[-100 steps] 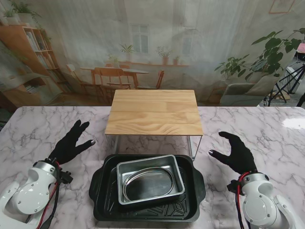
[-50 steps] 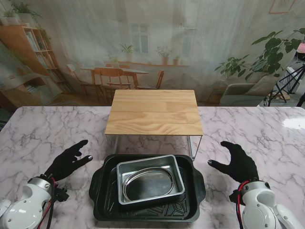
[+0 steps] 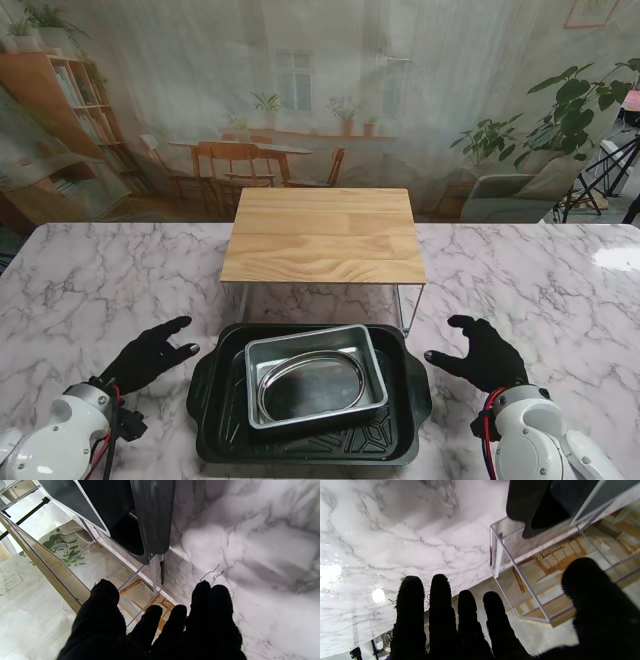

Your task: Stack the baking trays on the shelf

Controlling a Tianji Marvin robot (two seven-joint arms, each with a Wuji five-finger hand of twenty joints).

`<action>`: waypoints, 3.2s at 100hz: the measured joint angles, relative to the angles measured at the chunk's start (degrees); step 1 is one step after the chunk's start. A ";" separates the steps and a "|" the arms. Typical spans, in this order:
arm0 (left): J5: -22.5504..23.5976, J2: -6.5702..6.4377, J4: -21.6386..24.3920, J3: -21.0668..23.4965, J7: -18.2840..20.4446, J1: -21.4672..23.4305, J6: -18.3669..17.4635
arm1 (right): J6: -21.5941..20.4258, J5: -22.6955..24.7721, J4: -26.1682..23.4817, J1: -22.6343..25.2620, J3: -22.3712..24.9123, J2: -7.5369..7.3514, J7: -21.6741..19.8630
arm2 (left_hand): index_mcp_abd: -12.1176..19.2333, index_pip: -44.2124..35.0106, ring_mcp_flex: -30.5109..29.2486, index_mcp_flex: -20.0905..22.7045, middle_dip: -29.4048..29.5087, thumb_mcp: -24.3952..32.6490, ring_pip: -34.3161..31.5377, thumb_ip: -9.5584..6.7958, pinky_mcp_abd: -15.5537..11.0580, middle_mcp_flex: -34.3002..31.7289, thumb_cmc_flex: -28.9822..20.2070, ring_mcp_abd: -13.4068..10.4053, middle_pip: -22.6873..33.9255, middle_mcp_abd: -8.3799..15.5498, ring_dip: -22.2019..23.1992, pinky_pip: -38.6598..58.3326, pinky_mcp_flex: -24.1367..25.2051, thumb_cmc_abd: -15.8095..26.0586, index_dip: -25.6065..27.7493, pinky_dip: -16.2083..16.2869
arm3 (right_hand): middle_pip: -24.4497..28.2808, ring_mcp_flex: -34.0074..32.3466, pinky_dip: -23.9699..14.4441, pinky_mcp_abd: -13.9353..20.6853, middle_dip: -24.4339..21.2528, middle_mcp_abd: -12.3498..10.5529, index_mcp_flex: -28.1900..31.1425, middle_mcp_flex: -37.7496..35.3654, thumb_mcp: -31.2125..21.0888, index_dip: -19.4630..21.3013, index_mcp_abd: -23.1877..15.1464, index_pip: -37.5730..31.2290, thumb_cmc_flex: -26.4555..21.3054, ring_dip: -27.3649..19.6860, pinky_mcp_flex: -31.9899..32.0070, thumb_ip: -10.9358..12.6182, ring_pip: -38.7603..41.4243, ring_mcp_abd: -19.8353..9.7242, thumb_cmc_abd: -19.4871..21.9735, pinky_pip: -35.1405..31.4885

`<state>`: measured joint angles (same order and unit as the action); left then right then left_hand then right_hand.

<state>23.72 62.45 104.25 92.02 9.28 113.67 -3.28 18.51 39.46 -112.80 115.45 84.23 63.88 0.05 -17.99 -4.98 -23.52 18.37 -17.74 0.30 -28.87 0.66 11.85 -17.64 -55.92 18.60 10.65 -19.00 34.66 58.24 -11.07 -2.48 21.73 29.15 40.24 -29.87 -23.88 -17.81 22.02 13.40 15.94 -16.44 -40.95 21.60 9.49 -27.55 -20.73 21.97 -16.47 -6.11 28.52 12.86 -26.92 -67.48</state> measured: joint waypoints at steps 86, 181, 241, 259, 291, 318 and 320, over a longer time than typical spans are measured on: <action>-6.02 -0.68 4.21 -7.43 3.77 -0.41 11.96 | 7.95 0.98 0.92 -4.94 -6.74 -1.37 -6.04 | -0.20 4.44 7.06 -6.30 13.11 7.08 6.50 -6.02 -0.02 10.43 -8.18 2.28 -11.42 -2.80 -10.71 -7.37 1.83 -5.85 -5.39 -2.88 | -1.67 0.72 2.27 -0.12 -3.33 -0.49 -0.94 1.06 -8.39 0.00 0.00 2.82 -6.78 -3.46 1.85 2.96 -1.87 0.13 -0.55 3.28; 11.01 -1.26 3.83 -10.78 2.54 -1.55 11.42 | 10.68 1.90 1.94 -6.53 -8.44 -1.74 -7.43 | 2.66 2.16 2.75 -6.29 4.89 3.95 3.23 -5.25 -1.59 7.53 -6.53 -0.14 -9.94 -0.83 -5.79 -3.95 -0.92 -9.44 -2.66 -2.82 | -1.68 0.71 2.29 -0.14 -3.80 -0.49 -0.94 1.67 -9.03 -0.18 0.00 2.85 -6.78 -3.46 0.95 2.97 -1.86 0.16 -0.55 3.29; 12.66 -1.04 5.67 -10.27 0.75 -0.88 19.00 | 11.04 1.84 1.92 -6.64 -8.56 -1.74 -7.47 | -7.11 1.50 -5.36 -1.18 -4.03 0.62 -0.79 -4.65 1.00 -9.94 -2.86 0.98 -5.34 -4.47 -2.23 2.53 -6.99 -9.81 -2.63 -0.57 | -1.68 0.71 2.30 -0.14 -3.80 -0.49 -0.94 1.67 -7.60 -0.18 0.00 2.85 -6.78 -3.45 1.42 2.97 -1.86 0.16 -0.49 3.29; 11.38 -1.04 5.00 -11.67 1.05 -1.71 20.87 | 11.40 1.84 2.01 -6.71 -8.68 -1.73 -7.26 | -7.49 1.50 -6.61 -1.17 -4.62 0.65 -1.30 -4.53 1.43 -10.02 -2.95 1.23 -5.07 -4.99 -2.22 3.26 -7.93 -9.81 -2.35 -0.01 | -1.69 0.70 2.30 -0.14 -3.80 -0.49 -1.68 1.67 -7.45 -0.18 0.00 2.84 -6.78 -3.45 1.43 2.97 -1.86 0.16 -0.48 3.29; 9.83 -1.08 4.98 -14.65 0.99 -3.08 25.40 | 11.98 1.39 2.61 -7.30 -9.16 -1.72 -7.24 | -7.37 2.80 -6.75 -1.40 -5.47 1.92 -2.38 -4.53 1.43 -10.07 -6.13 1.23 -5.46 -5.08 -1.42 4.00 -8.15 -9.07 -2.32 0.03 | -1.69 0.70 2.30 -0.14 -3.80 -0.49 -1.68 1.67 -7.33 -0.18 0.00 2.84 -6.78 -3.46 1.43 2.97 -1.86 0.16 -0.47 3.29; 8.54 -0.85 4.23 -16.25 -0.91 -4.37 26.53 | 12.20 1.14 2.66 -7.48 -9.43 -1.74 -7.43 | -6.46 2.80 -7.59 -1.41 -6.17 8.72 -3.55 -5.41 1.43 -9.09 -9.70 1.23 -5.77 -5.27 -0.76 5.34 -8.93 -7.70 -2.32 0.13 | -1.69 0.70 2.30 -0.14 -3.80 -0.49 -1.68 1.67 -7.33 -0.18 0.00 2.84 -6.78 -3.46 1.43 2.97 -1.86 0.16 -0.46 3.29; 8.51 -0.85 4.22 -16.38 -0.93 -4.47 26.70 | 12.22 1.11 2.67 -7.51 -9.46 -1.74 -7.46 | -6.45 2.80 -7.60 -1.41 -6.17 9.44 -3.55 -5.44 1.43 -8.75 -9.70 1.23 -5.77 -5.27 -0.75 5.35 -8.94 -7.70 -2.32 0.13 | -1.69 0.70 2.30 -0.14 -3.80 -0.49 -1.68 1.67 -7.33 -0.18 0.00 2.84 -6.78 -3.46 1.43 2.97 -1.86 0.16 -0.46 3.29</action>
<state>32.24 61.61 108.47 75.64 8.36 109.21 23.42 30.74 40.57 -110.13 107.95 74.77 62.14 -7.40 -24.45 -2.17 -31.12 16.96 -23.92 9.74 -32.42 -4.78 13.28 -26.39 -65.62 19.84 4.88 -24.27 33.91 63.59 -20.01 -10.18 19.41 29.28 38.55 -29.18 -21.58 -17.95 18.23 12.90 14.26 -14.77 -48.27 21.43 9.49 -24.71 -27.51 18.51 -15.05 -3.15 26.65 13.02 -27.38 -64.20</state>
